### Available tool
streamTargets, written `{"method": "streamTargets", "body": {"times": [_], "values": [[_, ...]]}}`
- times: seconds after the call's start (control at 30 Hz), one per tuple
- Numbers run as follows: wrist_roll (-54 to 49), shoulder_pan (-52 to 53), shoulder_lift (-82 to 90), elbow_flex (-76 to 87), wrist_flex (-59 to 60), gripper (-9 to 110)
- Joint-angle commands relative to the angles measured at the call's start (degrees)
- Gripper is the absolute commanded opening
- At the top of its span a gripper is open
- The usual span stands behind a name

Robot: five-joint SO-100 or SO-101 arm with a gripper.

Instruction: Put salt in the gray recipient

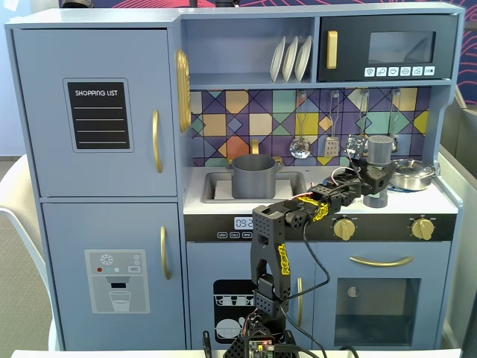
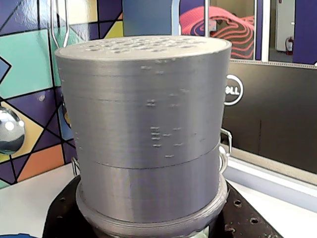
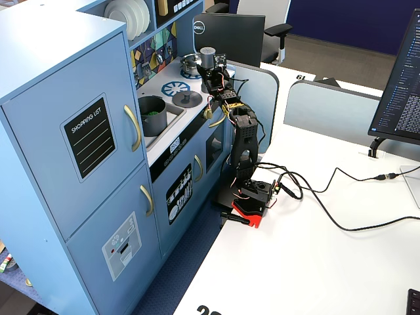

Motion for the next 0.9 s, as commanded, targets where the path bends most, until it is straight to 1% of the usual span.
{"method": "streamTargets", "body": {"times": [0.0, 0.1, 0.2, 0.27, 0.33, 0.37, 0.4, 0.47, 0.53, 0.57, 0.63, 0.67, 0.7, 0.77, 0.87], "values": [[-0.18, 0.53, 1.23, 0.35, -2.29, 7], [0.88, 1.32, 2.37, 1.93, -2.37, 26], [-0.7, 1.93, 4.13, 2.9, -2.11, 43], [-2.02, 2.46, 6.59, 3.6, -1.05, 50], [-2.72, 3.25, 11.87, 6.15, 0.0, 51], [-2.81, 3.69, 15.38, 8.0, 1.49, 50], [-3.34, 3.96, 20.04, 10.02, 5.1, 47], [-3.69, 3.52, 31.64, 14.41, 16.61, 40], [-4.22, 1.05, 44.3, 17.58, 32.61, 28], [-5.89, -1.14, 49.92, 18.46, 41.22, 20], [-12.04, -8.26, 60.03, 19.78, 59.5, 4], [-12.3, -13.18, 64.25, 20.39, 67.41, 0], [-10.63, -18.81, 67.85, 21.36, 73.74, 0], [-8.0, -29.0, 73.92, 25.49, 82.35, 0], [-2.46, -39.46, 79.19, 35.68, 86.66, 0]]}}
